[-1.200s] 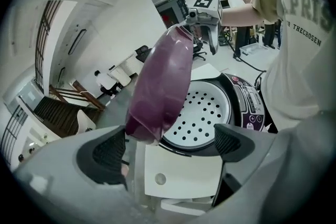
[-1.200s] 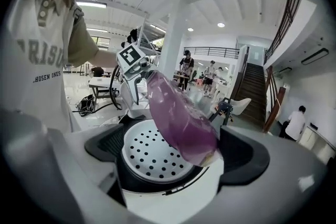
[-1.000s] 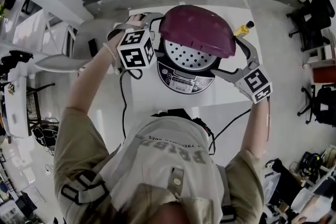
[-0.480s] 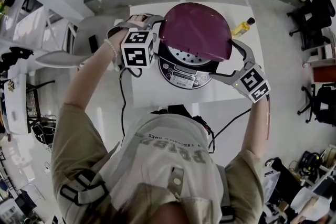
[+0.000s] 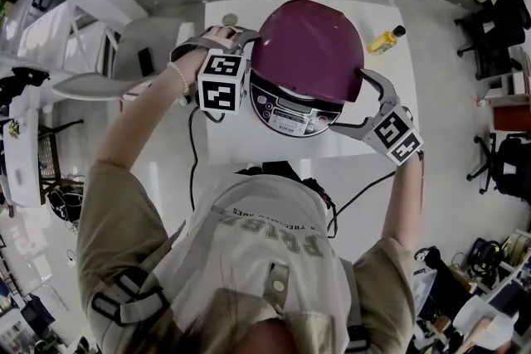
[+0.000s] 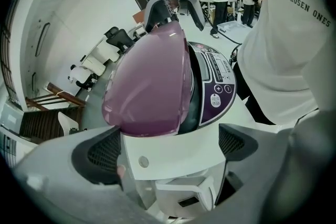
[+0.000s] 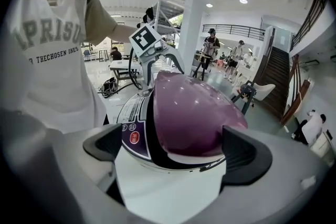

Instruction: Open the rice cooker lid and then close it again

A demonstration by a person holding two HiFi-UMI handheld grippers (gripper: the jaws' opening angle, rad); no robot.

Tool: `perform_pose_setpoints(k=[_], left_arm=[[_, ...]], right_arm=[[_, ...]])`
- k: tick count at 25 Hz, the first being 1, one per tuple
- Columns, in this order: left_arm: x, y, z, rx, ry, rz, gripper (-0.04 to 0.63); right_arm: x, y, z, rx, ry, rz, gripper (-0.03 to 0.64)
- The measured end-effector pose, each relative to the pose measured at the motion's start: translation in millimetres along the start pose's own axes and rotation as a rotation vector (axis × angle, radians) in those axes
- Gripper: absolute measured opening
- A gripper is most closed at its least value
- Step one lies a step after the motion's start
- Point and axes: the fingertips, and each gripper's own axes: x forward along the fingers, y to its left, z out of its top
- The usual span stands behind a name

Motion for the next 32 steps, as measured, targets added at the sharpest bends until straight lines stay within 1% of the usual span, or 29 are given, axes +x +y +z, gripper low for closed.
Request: perform_pose_setpoints(k=[8, 18, 23, 26, 32], left_arm=[[12, -10, -5, 0.019, 0.028, -0.016, 0.595], [26, -24, -11, 0.058, 0.084, -0.037, 0.595], [33, -28, -16, 0.091, 0.119, -0.038, 0.595], [33, -27, -17, 0.114, 0.138, -0.032, 0.595], [37, -28, -23, 0.175, 0.198, -0.033, 0.595]], right_arm=[[8, 10, -10, 0.005, 0.026, 0.049, 0.566], [18, 22, -25, -0.006, 0.074, 0.104, 0.568], [21, 25, -35, 0.005, 0.123, 0.114, 0.569], [21, 25, -36, 0.004, 0.129, 0.121, 0.569], [25, 28, -42, -0.051, 0.179, 0.145, 0.569]])
